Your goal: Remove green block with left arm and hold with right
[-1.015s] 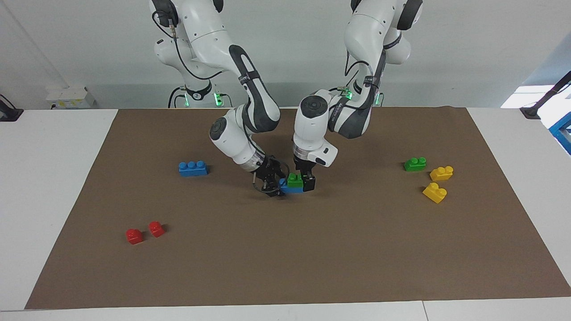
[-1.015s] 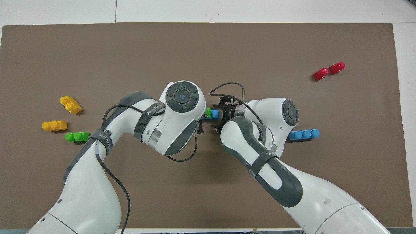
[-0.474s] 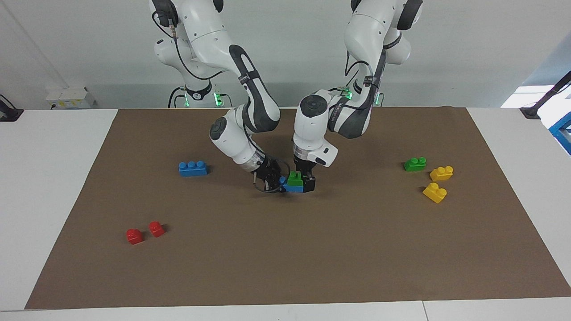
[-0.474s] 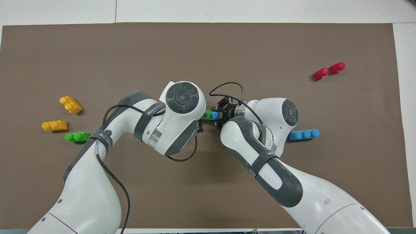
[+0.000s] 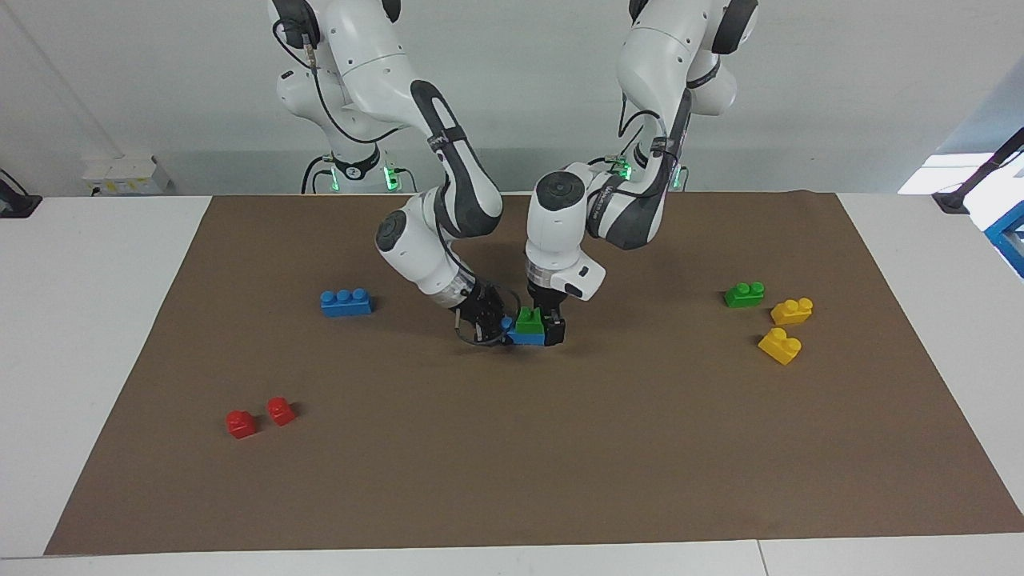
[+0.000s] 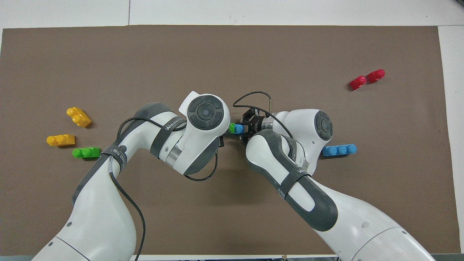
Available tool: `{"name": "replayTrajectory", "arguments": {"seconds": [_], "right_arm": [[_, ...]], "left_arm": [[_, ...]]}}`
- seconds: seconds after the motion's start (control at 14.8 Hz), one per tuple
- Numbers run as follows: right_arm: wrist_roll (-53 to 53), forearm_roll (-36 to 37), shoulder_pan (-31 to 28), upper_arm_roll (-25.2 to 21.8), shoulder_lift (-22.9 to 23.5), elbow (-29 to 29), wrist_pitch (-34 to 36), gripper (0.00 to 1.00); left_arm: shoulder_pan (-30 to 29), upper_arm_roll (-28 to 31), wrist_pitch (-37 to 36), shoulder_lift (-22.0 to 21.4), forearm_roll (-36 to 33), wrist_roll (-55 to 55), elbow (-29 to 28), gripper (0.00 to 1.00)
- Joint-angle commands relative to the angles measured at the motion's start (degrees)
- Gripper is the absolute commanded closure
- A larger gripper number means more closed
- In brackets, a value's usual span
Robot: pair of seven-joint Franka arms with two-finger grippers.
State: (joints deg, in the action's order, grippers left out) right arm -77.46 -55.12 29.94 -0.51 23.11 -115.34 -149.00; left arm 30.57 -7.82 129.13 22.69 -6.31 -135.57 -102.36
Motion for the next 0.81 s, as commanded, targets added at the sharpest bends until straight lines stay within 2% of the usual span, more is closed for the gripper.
{"name": "replayTrajectory", "arguments": {"seconds": [0.0, 0.41, 0.74], "right_arm": [[1.9, -1.4, -0.1, 0.0, 0.3, 0.6, -0.3, 1.0], [2.0, -0.9, -0.7, -0.1, -0.1, 1.1, 0.1, 1.0], [2.0, -0.7, -0.6, -0.1, -0.1, 1.1, -0.1, 1.0]], "left_arm": [[0.9, 0.7, 1.4, -0.5, -1.0, 0.5, -1.2, 1.0], [0.5, 0.7, 0.6, -1.6, -0.9, 1.0, -0.9, 1.0], [-0.2, 0.5, -3.7, -6.9, -0.4, 1.5, -0.8, 1.0]]}}
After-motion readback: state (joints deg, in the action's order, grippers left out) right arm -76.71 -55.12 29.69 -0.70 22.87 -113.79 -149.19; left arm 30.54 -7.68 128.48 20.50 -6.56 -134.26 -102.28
